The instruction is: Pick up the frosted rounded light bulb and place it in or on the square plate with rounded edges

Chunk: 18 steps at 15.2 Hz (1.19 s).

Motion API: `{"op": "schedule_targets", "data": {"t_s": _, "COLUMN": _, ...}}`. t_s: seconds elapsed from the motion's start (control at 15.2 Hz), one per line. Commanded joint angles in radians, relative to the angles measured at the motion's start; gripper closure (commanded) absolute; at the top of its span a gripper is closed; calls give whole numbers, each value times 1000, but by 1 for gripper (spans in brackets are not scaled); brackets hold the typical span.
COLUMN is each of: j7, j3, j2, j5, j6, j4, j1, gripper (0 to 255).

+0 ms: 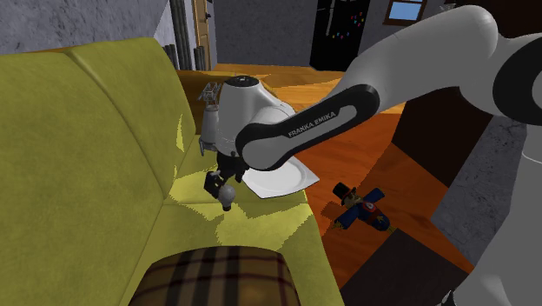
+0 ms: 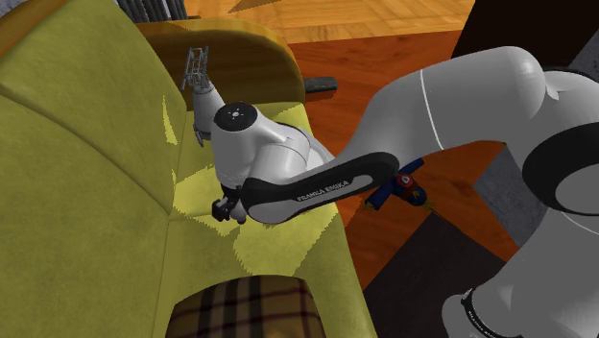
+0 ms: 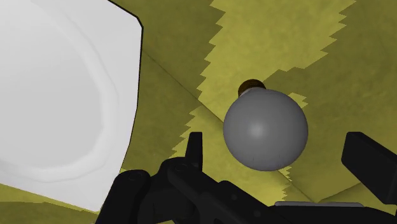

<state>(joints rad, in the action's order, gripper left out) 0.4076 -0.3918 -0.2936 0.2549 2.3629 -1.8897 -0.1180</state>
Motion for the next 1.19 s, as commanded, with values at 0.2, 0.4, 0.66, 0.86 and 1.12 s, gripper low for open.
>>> {"op": "schedule_targets", "data": {"t_s": 0.2, "j7": 18, "j3": 12, "j2": -44, "j5": 28, "j6": 42, "j4": -1, "j1": -9, "gripper": 0}}
{"op": "schedule_targets", "data": {"t_s": 0.4, "j7": 18, "j3": 12, "j2": -44, "j5": 28, "j6": 42, "j4": -1, "j1": -9, "gripper": 0}}
{"op": "schedule_targets", "data": {"t_s": 0.66, "j7": 18, "j3": 12, "j2": -44, "j5": 28, "j6": 41, "j4": -1, "j1": -9, "gripper": 0}}
{"op": "schedule_targets", "data": {"t_s": 0.86, "j7": 18, "j3": 12, "j2": -44, "j5": 28, "j6": 41, "j4": -1, "j1": -9, "gripper": 255}}
{"op": "schedule_targets", "data": {"t_s": 1.12, "j7": 18, "j3": 12, "j2": -44, "j5": 28, "j6": 41, "j4": -1, "j1": -9, "gripper": 255}}
